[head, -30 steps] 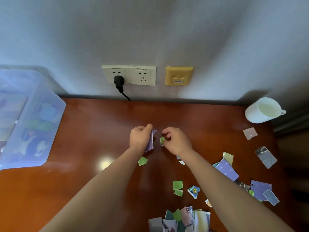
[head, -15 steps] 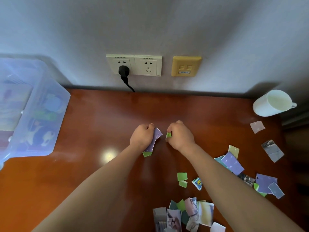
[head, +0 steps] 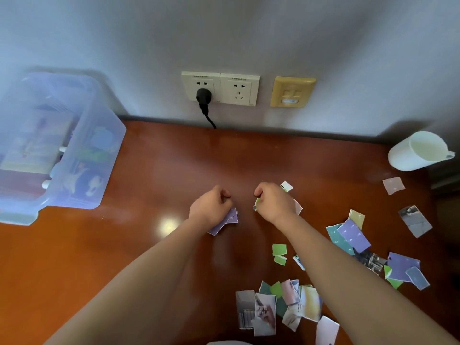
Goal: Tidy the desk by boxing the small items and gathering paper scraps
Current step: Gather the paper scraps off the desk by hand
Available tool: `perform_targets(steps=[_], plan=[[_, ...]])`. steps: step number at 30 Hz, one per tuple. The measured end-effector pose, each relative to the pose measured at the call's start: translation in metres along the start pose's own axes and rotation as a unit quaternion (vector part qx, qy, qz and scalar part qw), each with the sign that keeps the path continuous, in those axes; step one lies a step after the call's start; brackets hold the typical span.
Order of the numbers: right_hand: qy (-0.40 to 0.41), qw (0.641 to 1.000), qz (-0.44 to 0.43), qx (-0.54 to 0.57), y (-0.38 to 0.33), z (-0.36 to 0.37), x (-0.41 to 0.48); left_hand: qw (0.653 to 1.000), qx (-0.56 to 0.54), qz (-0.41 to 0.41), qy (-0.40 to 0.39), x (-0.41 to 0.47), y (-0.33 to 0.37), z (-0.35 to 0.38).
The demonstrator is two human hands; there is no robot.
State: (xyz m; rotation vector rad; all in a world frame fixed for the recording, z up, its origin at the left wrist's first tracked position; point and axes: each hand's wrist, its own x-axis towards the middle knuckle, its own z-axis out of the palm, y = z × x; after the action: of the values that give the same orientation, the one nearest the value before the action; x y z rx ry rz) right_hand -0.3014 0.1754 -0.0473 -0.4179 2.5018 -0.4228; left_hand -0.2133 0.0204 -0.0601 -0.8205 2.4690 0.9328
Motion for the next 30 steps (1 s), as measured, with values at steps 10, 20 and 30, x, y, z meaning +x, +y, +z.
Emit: perform_targets(steps=[10,20,30], plan=[[0.021,0.994,0.019,-0.109,-0.010,0.007,-0.010,0.992,0.095,0.078,0.001,-0.014,-0.007,0.004],[0.031,0.996,0.019,-0.076,-0.009,0.004,-0.015,0.987,0.148,0.064,0.004,-0.010,-0.007,0.002],[0.012,0.995,0.019,-0.093,-0.003,0.005,-0.011,0.990,0.130,0.021,-0.054,0.000,-0.001,-0.002]])
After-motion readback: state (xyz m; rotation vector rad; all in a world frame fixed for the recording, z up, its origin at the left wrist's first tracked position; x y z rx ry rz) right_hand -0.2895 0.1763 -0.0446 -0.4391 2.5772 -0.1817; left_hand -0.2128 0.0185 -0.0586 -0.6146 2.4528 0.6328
